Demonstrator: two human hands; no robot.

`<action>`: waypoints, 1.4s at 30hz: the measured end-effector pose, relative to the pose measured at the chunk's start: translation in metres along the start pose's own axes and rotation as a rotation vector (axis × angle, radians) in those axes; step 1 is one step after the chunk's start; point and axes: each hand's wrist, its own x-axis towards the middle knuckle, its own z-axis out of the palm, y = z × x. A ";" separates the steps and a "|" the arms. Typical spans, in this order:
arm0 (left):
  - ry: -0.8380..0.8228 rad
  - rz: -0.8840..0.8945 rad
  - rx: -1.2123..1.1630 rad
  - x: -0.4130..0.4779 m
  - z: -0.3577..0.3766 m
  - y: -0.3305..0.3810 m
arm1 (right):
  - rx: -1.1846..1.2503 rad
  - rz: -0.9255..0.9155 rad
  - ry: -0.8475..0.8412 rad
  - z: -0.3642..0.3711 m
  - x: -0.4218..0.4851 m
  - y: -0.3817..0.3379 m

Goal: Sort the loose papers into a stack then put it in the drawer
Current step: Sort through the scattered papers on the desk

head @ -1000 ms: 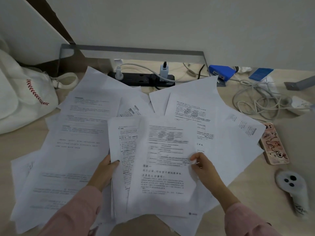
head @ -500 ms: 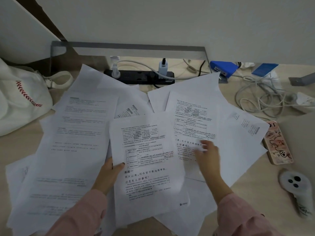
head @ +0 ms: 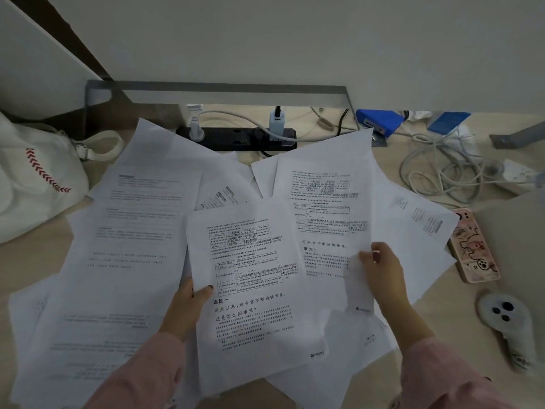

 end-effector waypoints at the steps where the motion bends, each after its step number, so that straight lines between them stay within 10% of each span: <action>1: 0.008 0.003 -0.001 -0.001 0.000 0.000 | -0.055 -0.088 0.059 -0.006 -0.005 -0.008; 10: 0.026 0.057 -0.015 -0.017 0.006 -0.001 | 0.154 -0.535 0.351 -0.062 -0.046 -0.073; 20: 0.010 0.034 -0.149 -0.027 0.010 -0.003 | 0.201 -0.119 -0.157 -0.024 -0.048 -0.027; 33: -0.044 0.036 -0.180 -0.034 0.027 -0.004 | 0.011 0.001 -0.391 0.027 -0.061 0.032; 42: -0.063 0.049 -0.114 -0.030 0.040 -0.007 | 0.138 0.239 0.253 -0.040 -0.008 0.081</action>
